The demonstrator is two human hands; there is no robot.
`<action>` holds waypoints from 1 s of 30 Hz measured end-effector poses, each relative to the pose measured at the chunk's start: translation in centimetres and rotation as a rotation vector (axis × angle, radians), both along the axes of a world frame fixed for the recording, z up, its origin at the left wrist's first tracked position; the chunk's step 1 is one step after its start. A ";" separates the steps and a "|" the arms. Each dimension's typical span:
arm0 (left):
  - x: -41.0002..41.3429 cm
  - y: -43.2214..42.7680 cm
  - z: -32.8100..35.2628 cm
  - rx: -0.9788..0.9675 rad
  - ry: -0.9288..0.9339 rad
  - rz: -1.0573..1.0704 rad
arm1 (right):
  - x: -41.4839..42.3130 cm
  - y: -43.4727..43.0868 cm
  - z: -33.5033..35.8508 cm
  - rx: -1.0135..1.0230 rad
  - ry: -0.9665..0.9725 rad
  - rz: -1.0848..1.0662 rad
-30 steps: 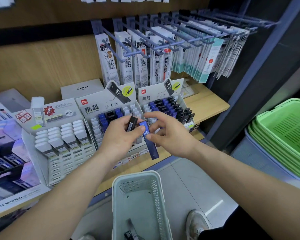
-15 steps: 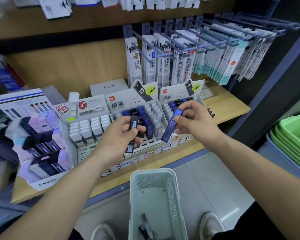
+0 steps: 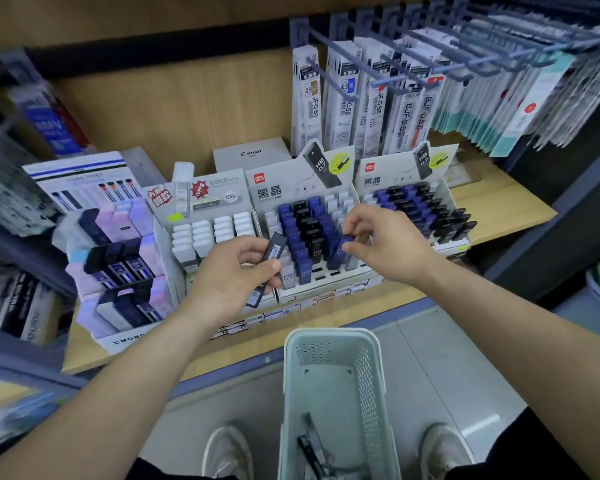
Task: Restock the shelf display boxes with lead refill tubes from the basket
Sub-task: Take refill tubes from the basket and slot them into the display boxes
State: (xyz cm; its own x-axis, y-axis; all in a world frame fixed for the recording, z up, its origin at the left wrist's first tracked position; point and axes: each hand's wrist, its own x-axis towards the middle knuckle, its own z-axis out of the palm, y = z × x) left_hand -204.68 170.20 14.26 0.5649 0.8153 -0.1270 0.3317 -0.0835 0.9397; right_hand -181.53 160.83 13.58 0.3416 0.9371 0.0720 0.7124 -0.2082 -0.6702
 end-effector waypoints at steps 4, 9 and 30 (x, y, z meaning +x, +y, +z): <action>-0.2 0.3 -0.1 -0.005 -0.008 0.000 | 0.2 0.1 0.0 -0.042 -0.028 0.001; 0.1 0.4 -0.1 -0.007 -0.015 -0.005 | 0.4 -0.1 0.1 -0.048 -0.033 0.042; 2.0 -1.0 0.2 0.025 0.005 -0.108 | -4.2 0.2 1.7 0.116 0.192 0.189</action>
State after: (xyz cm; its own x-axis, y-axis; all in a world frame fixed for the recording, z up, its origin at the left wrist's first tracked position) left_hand -202.64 169.21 14.42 0.6491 0.7526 -0.1106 0.3242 -0.1422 0.9352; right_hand -185.78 161.06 15.24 0.1795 0.9747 0.1334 0.5888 0.0022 -0.8083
